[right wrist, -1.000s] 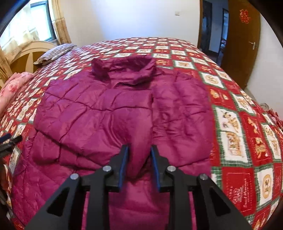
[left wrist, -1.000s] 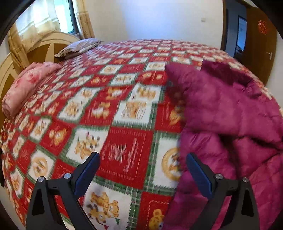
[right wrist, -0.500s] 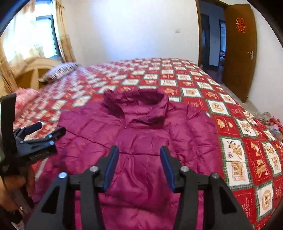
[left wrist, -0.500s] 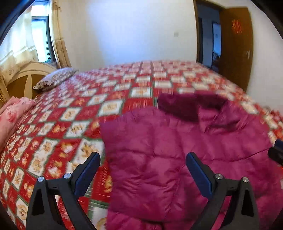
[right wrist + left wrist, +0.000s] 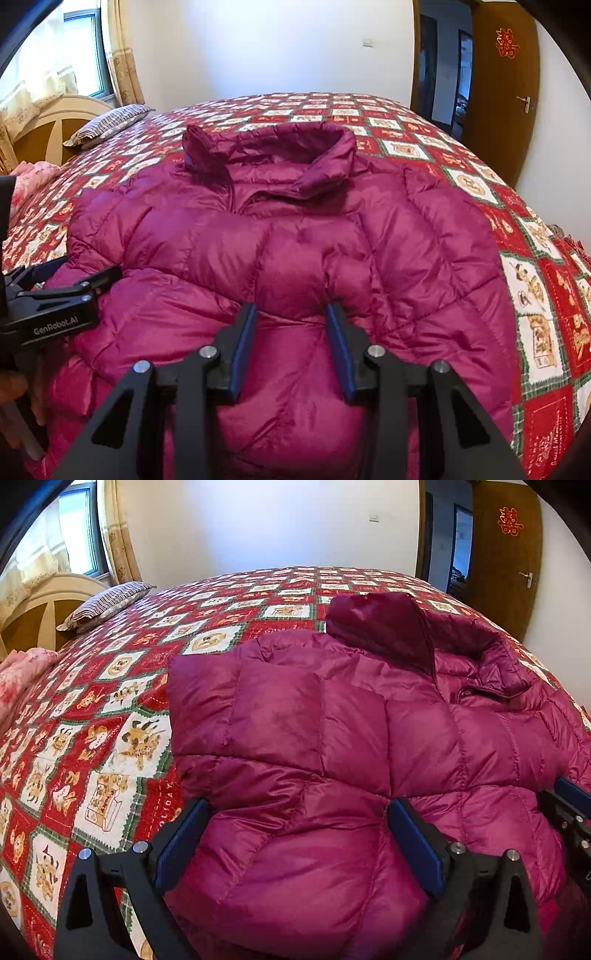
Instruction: Fold large clothes
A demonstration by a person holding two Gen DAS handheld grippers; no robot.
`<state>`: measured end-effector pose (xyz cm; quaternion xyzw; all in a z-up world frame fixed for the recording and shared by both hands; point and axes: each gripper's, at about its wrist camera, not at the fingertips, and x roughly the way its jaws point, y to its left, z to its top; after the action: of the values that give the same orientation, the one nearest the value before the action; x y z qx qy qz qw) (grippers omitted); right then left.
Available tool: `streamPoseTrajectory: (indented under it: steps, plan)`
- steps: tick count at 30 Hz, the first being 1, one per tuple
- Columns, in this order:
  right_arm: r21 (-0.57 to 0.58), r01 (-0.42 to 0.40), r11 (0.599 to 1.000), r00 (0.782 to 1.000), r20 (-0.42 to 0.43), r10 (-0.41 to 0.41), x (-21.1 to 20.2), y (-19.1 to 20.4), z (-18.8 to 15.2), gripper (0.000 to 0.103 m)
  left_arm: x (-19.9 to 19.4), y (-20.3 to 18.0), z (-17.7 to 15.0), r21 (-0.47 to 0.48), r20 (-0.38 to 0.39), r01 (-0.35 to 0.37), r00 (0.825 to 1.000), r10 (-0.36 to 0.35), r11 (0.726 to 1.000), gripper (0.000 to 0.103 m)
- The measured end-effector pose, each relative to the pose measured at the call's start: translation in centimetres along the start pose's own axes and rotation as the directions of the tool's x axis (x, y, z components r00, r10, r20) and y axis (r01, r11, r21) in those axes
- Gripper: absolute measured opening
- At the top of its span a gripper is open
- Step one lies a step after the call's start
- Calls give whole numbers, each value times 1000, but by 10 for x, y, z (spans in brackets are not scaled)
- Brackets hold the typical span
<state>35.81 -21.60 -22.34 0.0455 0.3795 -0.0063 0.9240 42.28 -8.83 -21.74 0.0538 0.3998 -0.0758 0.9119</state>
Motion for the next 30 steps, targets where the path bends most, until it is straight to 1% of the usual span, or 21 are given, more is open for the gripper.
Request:
streamPoseTrajectory:
  steps: [4, 6, 7, 8, 10, 11, 12, 14, 15, 16, 17, 19, 20, 22, 23, 26, 30]
  plan:
    - [-8, 8, 1000, 1000, -8, -8, 2, 2, -1, 43, -3, 2, 1, -3, 5, 2, 1000, -2, 1000, 98]
    - [-12, 0, 1000, 1000, -17, 0, 1, 1, 1, 42, -14, 8, 5, -10, -11, -2, 1000, 2, 1000, 98]
    - [-19, 0, 1000, 1000, -18, -1, -2, 1, 3, 40, -22, 12, 7, -16, -11, 4, 1000, -4, 1000, 98]
    - [-20, 1, 1000, 1000, -13, -1, -8, 0, 6, 40, -35, 17, 11, -20, 9, 17, 1000, -17, 1000, 98]
    - [3, -14, 1000, 999, 40, 14, -29, -5, 16, 42, -55, 29, 23, -16, 68, 31, 997, -30, 999, 98]
    - [17, -8, 1000, 997, 81, 7, -40, -6, 24, 42, -59, 35, 31, -19, 88, 27, 996, -25, 999, 98]
    - [20, -1, 1000, 995, 102, -2, -46, -5, 30, 42, -59, 42, 41, -32, 99, 18, 995, -15, 999, 98]
    - [16, -8, 1000, 992, 127, 6, -51, 0, 45, 42, -48, 55, 59, -85, 100, -28, 994, 37, 996, 98]
    - [8, -8, 1000, 993, 122, 7, -48, 5, 51, 41, -37, 61, 65, -120, 77, -48, 995, 58, 992, 98]
    - [8, -13, 1000, 994, 110, 12, -40, 9, 56, 41, -26, 63, 68, -147, 48, -59, 997, 67, 987, 98]
    - [23, -29, 999, 996, 85, 27, -29, 11, 58, 37, -13, 64, 69, -168, 14, -73, 997, 77, 983, 98]
    - [62, -33, 998, 999, 32, 31, -7, 7, 57, 36, 10, 60, 66, -158, -35, -154, 988, 150, 975, 98]
    - [80, -22, 997, 1000, 10, 21, 4, 4, 55, 36, 22, 59, 62, -154, -62, -181, 983, 173, 971, 98]
    - [83, -5, 997, 999, -33, 8, 25, 0, 46, 36, 38, 59, 52, -170, -88, -166, 984, 153, 971, 98]
    - [82, -2, 997, 999, -37, 5, 34, -3, 39, 34, 41, 59, 47, -178, -85, -156, 986, 143, 972, 98]
    - [70, -8, 998, 1000, -23, 10, 36, -4, 31, 34, 44, 53, 41, -154, -64, -151, 988, 143, 976, 98]
    - [72, -11, 997, 1000, -22, 13, 37, -6, 28, 34, 52, 55, 39, -163, -83, -133, 989, 121, 978, 98]
